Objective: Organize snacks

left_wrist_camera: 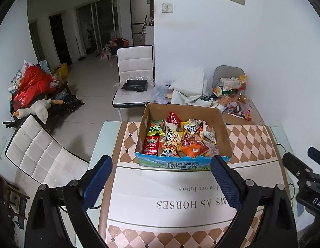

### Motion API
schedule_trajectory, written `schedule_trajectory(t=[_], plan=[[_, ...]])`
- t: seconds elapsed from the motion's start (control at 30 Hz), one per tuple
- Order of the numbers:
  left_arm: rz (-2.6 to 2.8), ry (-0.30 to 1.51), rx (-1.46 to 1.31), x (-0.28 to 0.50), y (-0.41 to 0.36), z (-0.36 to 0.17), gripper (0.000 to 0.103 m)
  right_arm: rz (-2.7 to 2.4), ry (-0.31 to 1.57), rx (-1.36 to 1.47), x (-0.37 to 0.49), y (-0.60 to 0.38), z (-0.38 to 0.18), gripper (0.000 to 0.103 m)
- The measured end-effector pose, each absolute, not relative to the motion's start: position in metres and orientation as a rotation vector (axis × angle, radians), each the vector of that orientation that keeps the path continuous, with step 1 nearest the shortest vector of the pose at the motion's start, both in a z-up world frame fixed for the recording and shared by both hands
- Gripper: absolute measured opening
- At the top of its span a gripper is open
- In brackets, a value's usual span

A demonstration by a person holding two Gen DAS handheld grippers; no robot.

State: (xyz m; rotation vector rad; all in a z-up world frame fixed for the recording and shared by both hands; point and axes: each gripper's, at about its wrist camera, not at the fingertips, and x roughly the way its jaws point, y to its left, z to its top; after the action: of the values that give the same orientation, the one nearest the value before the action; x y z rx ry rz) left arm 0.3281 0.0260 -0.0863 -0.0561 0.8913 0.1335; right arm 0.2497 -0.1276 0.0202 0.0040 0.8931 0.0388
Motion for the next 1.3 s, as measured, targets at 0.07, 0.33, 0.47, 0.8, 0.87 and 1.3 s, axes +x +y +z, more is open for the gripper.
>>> schedule_trajectory(t=[0.07,0.33,0.47,0.8,0.87,1.3], plan=[[0.137,0.897,-0.054,0.334,0.027,-0.092,0.097,0.03,0.897,0.002,0.258,-0.127,0.014,0.1],[0.141,0.902,-0.035,0.35,0.028,-0.103,0.097,0.002,0.92,-0.008,0.282,-0.124,-0.008,0.1],[0.135,0.905,-0.029,0.352,0.027,-0.104,0.097,0.002,0.927,-0.01,0.287,-0.122,-0.012,0.1],[0.123,0.911,-0.025,0.355,0.026,-0.106,0.097,0.004,0.923,0.0,0.288,-0.123,-0.015,0.1],[0.122,0.914,-0.03,0.355,0.026,-0.106,0.097,0.003,0.919,-0.001,0.288,-0.124,-0.014,0.1],[0.1,0.908,-0.028,0.357,0.025,-0.105,0.097,0.0,0.911,-0.009,0.285,-0.124,-0.009,0.1]])
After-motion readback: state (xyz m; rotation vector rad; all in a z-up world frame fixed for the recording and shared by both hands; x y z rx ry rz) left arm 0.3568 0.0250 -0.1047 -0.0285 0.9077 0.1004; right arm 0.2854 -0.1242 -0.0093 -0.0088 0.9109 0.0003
